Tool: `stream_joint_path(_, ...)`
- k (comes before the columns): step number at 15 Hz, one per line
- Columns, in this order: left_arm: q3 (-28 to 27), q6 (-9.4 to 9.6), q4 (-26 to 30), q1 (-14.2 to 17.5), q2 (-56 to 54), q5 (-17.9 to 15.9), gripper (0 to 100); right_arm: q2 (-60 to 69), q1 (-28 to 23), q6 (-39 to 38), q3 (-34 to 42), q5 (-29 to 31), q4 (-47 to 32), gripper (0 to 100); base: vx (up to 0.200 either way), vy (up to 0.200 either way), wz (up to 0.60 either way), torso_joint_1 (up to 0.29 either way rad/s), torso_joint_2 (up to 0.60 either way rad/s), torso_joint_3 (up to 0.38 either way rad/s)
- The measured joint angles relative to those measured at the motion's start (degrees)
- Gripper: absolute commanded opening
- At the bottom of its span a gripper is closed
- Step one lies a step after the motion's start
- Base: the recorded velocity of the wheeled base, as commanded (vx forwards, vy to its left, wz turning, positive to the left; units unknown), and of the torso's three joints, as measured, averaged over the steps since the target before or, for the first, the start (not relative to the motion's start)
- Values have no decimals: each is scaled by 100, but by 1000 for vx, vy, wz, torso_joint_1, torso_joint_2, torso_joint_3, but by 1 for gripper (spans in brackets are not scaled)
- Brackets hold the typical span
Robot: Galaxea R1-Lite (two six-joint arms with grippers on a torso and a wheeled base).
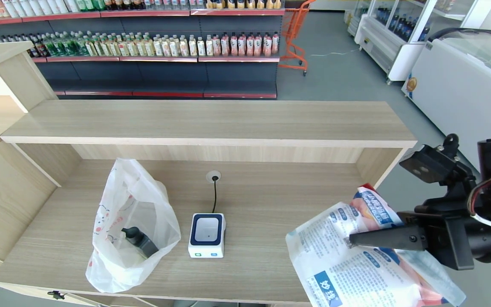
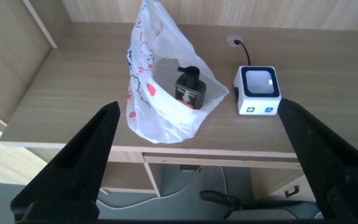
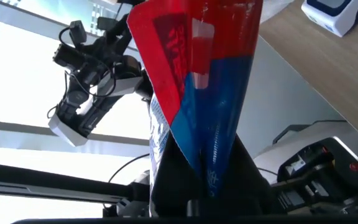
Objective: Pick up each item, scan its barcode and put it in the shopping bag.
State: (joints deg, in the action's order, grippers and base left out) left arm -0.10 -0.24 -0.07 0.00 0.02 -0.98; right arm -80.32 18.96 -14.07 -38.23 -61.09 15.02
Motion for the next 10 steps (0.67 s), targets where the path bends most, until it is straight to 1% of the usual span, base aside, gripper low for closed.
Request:
stream_joint_path(2, 0, 0, 2, 0, 0, 0, 100, -10, 190, 4, -9, 290, 28, 0, 0, 0, 0, 0, 0, 0)
stream_joint_path(3, 0, 0, 0, 0, 0, 0, 100, -21, 249, 6, -20, 345, 37, 0, 0, 0, 0, 0, 0, 0)
stream_joint_path(10, 0, 0, 0, 0, 0, 0, 100, -95, 301, 9, -44, 378, 121, 0, 0, 0, 0, 0, 0, 0)
